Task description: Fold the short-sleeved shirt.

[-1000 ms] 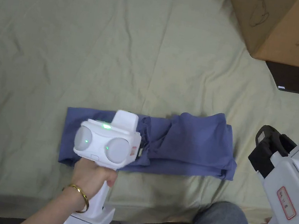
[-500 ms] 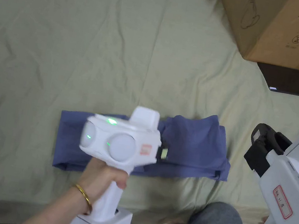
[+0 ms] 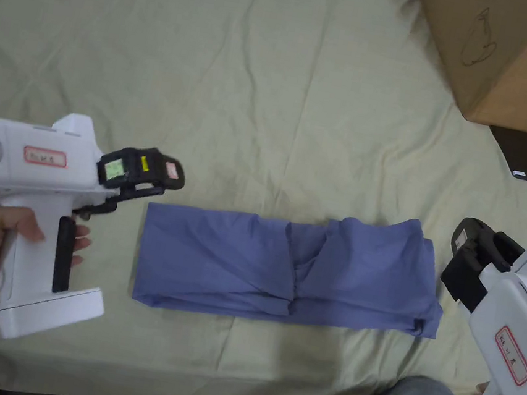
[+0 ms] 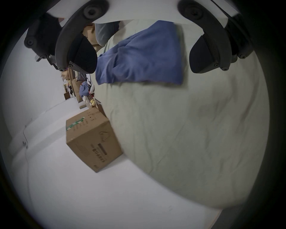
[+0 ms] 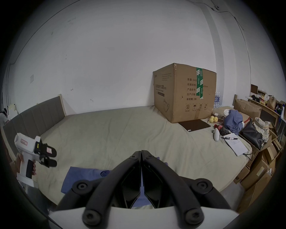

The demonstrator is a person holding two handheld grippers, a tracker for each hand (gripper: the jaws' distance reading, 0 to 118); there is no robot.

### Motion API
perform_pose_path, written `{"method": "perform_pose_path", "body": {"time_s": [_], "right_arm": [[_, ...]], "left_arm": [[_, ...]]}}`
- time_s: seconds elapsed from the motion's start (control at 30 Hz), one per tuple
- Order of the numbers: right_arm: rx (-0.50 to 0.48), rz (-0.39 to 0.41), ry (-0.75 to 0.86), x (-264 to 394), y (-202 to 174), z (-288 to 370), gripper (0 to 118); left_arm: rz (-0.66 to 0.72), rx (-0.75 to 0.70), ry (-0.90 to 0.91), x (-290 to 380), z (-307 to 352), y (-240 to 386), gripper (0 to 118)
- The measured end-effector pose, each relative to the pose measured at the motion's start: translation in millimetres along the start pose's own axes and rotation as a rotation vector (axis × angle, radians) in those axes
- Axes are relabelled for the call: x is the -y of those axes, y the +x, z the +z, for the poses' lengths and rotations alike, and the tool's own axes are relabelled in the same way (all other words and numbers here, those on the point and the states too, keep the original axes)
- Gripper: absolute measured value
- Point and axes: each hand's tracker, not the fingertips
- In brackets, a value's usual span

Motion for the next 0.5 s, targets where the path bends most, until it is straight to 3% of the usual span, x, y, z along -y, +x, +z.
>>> {"method": "perform_pose_path", "body": {"time_s": [0.17,0.37,0.4,0.47,0.5], "right_arm": [[-0.010,0.006,-0.018,4,0,-9,0],[0.009,0.002,-0.044,6,5,-11,0],[0.012,0.001,-0.049,6,5,-10,0],[0.015,-0.001,-0.054,8,6,-8,0],[0.016,-0.002,-0.056,9,6,-8,0]], "left_arm": [[0.127,0.050,-0.119,22,-23,-40,115],[0.167,0.098,-0.144,43,-41,-40,89],[0.156,0.108,-0.140,43,-43,-38,81],[0.162,0.109,-0.142,43,-49,-35,31],[0.173,0.061,-0.171,44,-55,-33,16]]}}
